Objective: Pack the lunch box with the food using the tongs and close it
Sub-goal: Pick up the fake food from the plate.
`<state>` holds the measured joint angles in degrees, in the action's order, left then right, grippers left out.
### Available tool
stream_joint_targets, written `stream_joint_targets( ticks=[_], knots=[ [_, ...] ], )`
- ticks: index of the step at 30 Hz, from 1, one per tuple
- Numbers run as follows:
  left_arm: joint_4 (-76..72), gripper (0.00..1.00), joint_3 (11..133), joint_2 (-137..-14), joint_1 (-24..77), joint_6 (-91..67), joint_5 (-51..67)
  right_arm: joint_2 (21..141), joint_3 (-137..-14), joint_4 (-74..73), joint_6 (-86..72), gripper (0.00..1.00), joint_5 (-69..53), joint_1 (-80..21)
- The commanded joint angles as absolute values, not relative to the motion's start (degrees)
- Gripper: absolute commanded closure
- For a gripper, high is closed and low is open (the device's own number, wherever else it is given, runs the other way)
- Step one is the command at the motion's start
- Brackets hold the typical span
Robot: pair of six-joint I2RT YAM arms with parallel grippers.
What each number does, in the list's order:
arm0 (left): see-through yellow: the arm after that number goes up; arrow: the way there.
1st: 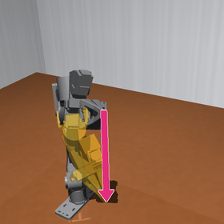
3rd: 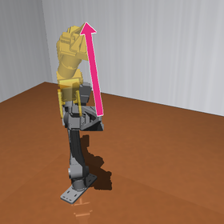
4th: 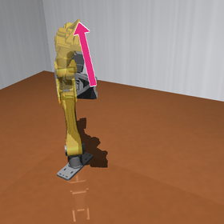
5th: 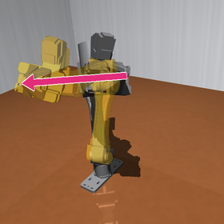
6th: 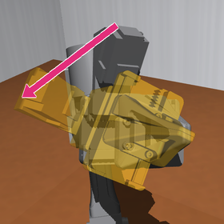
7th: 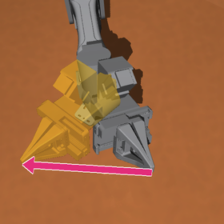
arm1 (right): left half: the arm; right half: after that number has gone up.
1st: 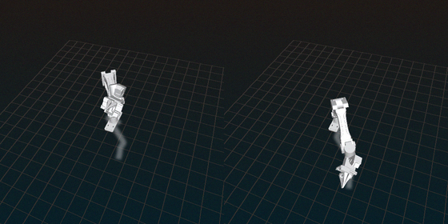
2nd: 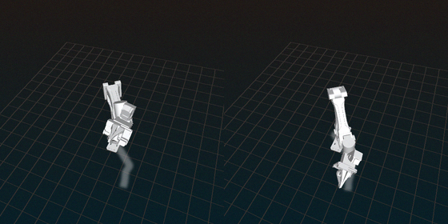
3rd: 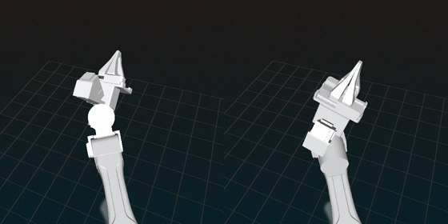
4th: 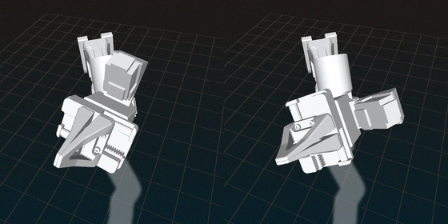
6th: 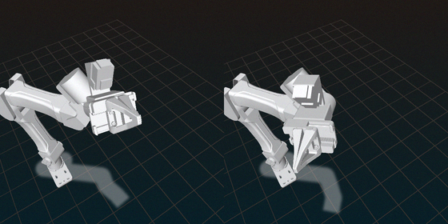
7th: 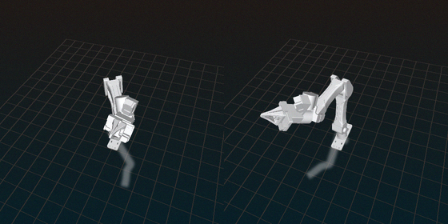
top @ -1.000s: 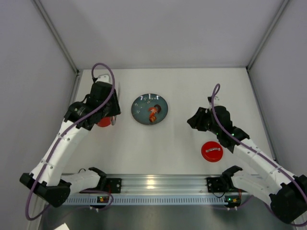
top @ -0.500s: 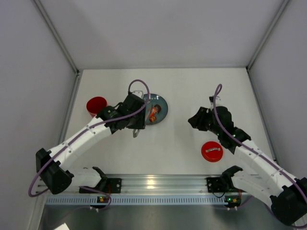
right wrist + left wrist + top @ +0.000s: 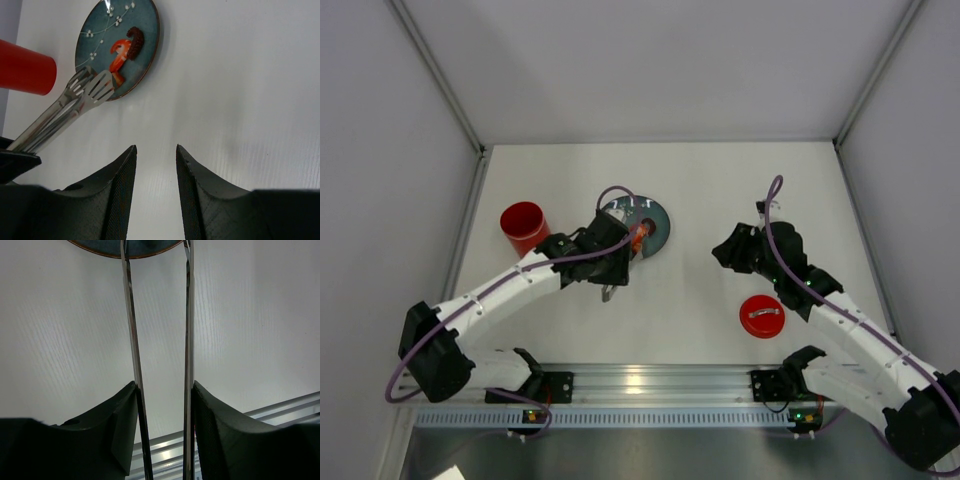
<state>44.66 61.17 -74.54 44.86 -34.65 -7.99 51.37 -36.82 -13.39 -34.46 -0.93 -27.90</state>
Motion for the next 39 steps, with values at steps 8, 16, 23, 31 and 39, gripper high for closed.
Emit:
stream_joint_targets(
  ticks=[8, 16, 23, 31, 39],
  knots=[
    [39.11, 0.50, 60.64, -76.64, 45.09, -35.16, -7.03, 50.27, -38.23, -13.54, -33.22, 0.63, -0.26, -28.65],
    [38.67, 0.51, 60.56, -77.43, 45.09, -34.89, -7.56, 50.27, -38.14, -13.62, -33.05, 0.63, -0.26, -28.65],
    [38.50, 0.55, 60.91, -78.22, 45.09, -34.63, -7.73, 50.45, -38.41, -13.62, -32.96, 0.63, -0.35, -28.65],
    [38.58, 0.59, 61.26, -79.19, 45.09, -34.19, -8.44, 50.80, -38.85, -13.89, -32.61, 0.63, -0.26, -28.65],
    [40.78, 0.70, 63.89, -78.40, 45.09, -33.66, -10.37, 51.06, -39.64, -14.24, -32.43, 0.63, -0.26, -28.65]
  ],
)
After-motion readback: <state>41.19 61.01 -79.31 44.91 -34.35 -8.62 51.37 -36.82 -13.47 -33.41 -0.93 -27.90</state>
